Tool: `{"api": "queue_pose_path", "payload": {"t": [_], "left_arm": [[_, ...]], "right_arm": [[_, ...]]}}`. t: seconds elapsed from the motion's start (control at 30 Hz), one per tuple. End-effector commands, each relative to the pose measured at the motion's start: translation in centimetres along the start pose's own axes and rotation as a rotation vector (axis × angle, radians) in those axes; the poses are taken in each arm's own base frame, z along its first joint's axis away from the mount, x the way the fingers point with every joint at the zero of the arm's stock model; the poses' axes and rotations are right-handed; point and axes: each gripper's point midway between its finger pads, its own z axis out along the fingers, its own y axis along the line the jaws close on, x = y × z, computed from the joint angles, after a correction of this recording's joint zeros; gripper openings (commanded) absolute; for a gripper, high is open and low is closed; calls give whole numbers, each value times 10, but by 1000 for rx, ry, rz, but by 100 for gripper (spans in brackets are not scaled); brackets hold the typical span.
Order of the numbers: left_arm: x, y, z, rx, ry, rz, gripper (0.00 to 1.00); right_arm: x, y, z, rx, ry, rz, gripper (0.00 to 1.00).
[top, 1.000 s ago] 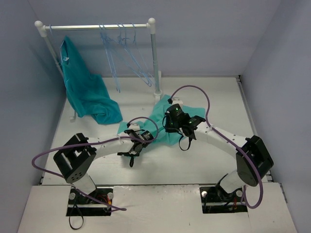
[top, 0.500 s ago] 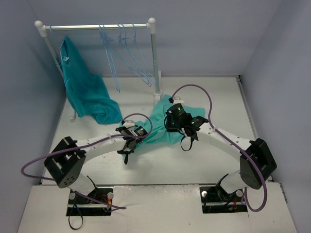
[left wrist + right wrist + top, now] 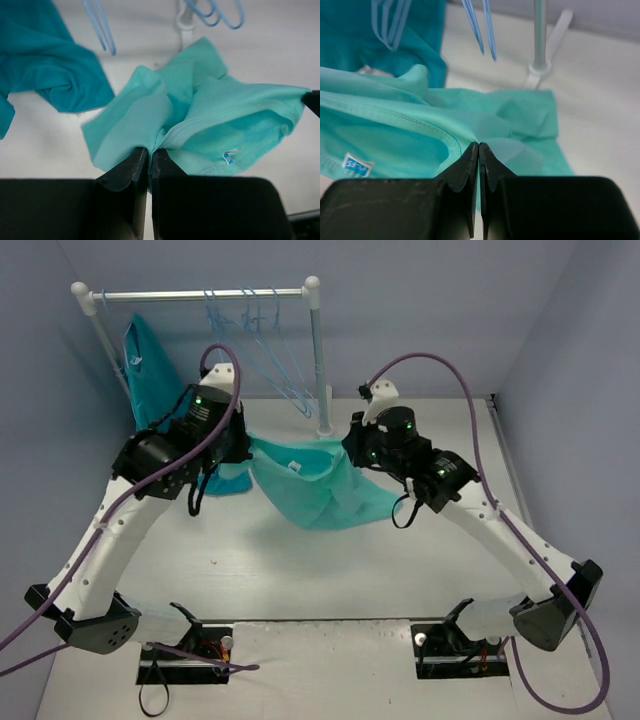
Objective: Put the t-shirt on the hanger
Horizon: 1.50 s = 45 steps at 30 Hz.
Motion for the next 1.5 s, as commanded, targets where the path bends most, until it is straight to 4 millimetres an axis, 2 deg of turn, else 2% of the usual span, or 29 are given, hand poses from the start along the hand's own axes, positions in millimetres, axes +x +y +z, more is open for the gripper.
{"api": "queue_pose_path", "payload": {"t": [0.0, 0.03, 0.07, 0.17, 0.2, 0.3, 0.4, 0.47, 0.53, 0.6, 0.77, 0.93, 1.0, 1.13, 1.2, 1.37, 1.47], "left_arm": [[6, -7, -24, 94, 72, 64, 0], [12, -9, -23, 107, 95, 64, 0], [22, -10, -20, 113, 126, 60, 0], [65, 6, 3, 36, 242, 83, 0], [67, 11, 5, 17, 244, 81, 0], [101, 27, 32, -48, 320, 80, 0], [116, 31, 54, -55, 331, 81, 0], [124, 23, 72, -10, 322, 91, 0], [133, 10, 86, 56, 350, 113, 0], [140, 8, 96, 73, 379, 152, 0], [143, 1, 117, 132, 391, 191, 0], [144, 8, 127, 155, 409, 165, 0], [147, 10, 129, 153, 417, 171, 0], [158, 13, 130, 158, 442, 192, 0], [160, 16, 129, 156, 444, 194, 0], [162, 22, 129, 146, 461, 170, 0], [163, 27, 130, 133, 471, 155, 0]], "right_arm": [[-45, 8, -40, -58, -112, -10, 0], [-42, 10, -42, -69, -108, 1, 0], [-29, 8, -39, -69, -79, 11, 0], [6, -4, -37, -30, -23, 31, 0], [20, -11, -34, -4, 3, 31, 0], [75, -30, -19, 64, 119, 21, 0], [110, -45, -6, 127, 191, 2, 0], [129, -55, 3, 166, 224, -11, 0], [144, -57, 13, 160, 260, -21, 0], [153, -55, 23, 140, 270, -30, 0], [162, -54, 45, 120, 286, -62, 0], [146, -52, 53, 100, 265, -98, 1], [134, -50, 51, 82, 239, -110, 7], [87, -40, 43, 42, 137, -140, 36], [61, -33, 36, 22, 80, -160, 43], [-6, -19, 21, -11, -68, -218, 45], [-46, -12, 20, -14, -147, -273, 39]]}}
